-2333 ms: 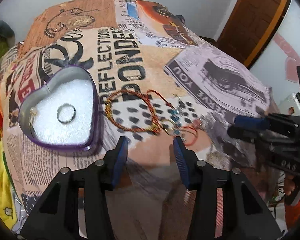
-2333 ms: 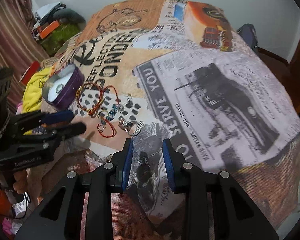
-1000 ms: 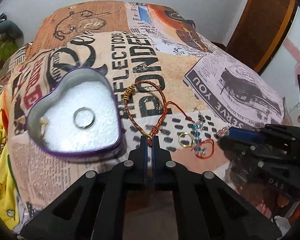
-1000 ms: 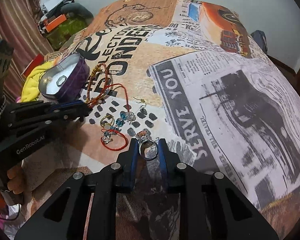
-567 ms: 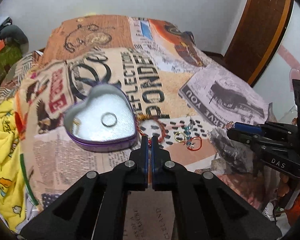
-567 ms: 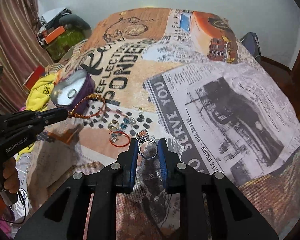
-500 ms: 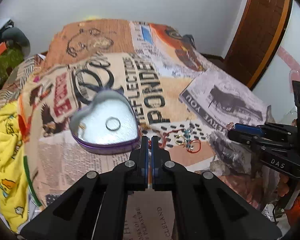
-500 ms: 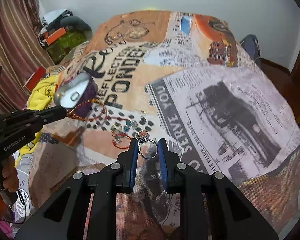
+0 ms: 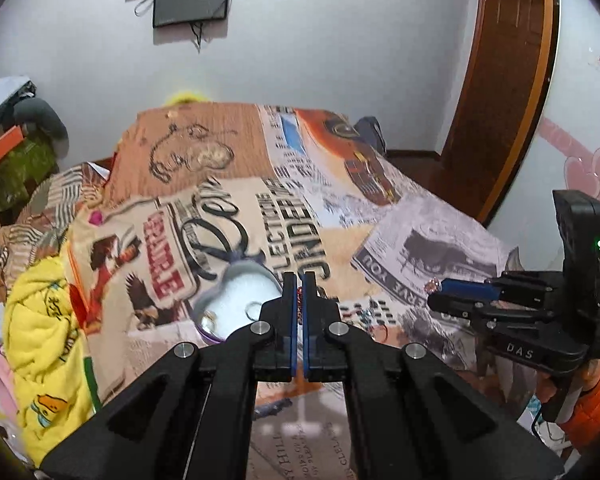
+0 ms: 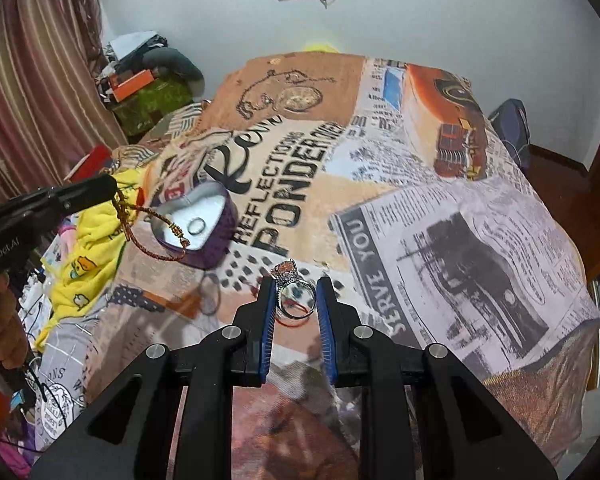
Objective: Organize jewelry
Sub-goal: 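Carry the bracelet into the tin with the left tool while the right tool drops the silver ring in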
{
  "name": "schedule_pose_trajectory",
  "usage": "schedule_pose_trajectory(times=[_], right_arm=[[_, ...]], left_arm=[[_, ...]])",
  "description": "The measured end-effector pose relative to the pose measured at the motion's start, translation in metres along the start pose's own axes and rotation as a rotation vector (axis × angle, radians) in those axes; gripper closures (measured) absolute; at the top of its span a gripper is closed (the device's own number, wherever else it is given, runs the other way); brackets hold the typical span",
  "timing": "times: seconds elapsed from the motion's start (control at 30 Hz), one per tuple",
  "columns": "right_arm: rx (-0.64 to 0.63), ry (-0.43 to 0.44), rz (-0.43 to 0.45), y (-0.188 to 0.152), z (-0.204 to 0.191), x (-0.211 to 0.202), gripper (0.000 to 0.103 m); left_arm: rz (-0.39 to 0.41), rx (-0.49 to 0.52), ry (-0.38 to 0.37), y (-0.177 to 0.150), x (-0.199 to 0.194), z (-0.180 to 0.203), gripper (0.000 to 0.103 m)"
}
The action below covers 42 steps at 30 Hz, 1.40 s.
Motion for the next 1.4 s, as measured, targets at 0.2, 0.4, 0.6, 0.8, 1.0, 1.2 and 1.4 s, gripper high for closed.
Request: schedule_pose_trajectory(times=[0.2, 0.4, 0.6, 0.8, 1.0, 1.2, 1.4], right_arm=[[-0.02, 0.024, 0.034, 0.018, -0.015, 0.003, 0.085], [-0.027, 0.057, 0.055, 0.033, -0.032, 0.013, 0.085], [-0.036, 0.077, 0.061, 0.043, -0.045, 0.03, 0.085], [-0.049, 0.089, 0.038, 0.044, -0.053, 0.048, 0.085], [-0.056, 0.102, 0.005, 0.041, -0.061, 0.064, 0.085], [-0.064, 0.113, -0.025, 0.036, -0.07, 0.077, 0.085], [-0.066, 0.114, -0.054, 0.03, -0.075, 0.087, 0.085]], left_arm=[[0.043, 0.006, 0.023, 0.02, -0.001, -0.016, 0.103], [0.051, 0.016, 0.041, 0.025, 0.015, -0.03, 0.103], [0.029, -0.004, 0.033, 0.018, 0.04, -0.042, 0.103], [-0.013, -0.031, 0.011, 0.001, 0.063, -0.05, 0.103], [-0.051, -0.061, -0.005, -0.019, 0.074, -0.061, 0.103], [-0.091, -0.061, -0.019, -0.035, 0.078, -0.072, 0.103], [-0.122, -0.028, -0.034, -0.049, 0.077, -0.075, 0.102]])
Point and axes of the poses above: each gripper's, at about its wrist camera, not at the fingertips, and x roughly the way its jaws point, z to its right, y to its top, the point moved 7 cm from there along x, roughly the way its jaws point, and after that the axes turned 13 degrees about z, right-handed, at the moved point
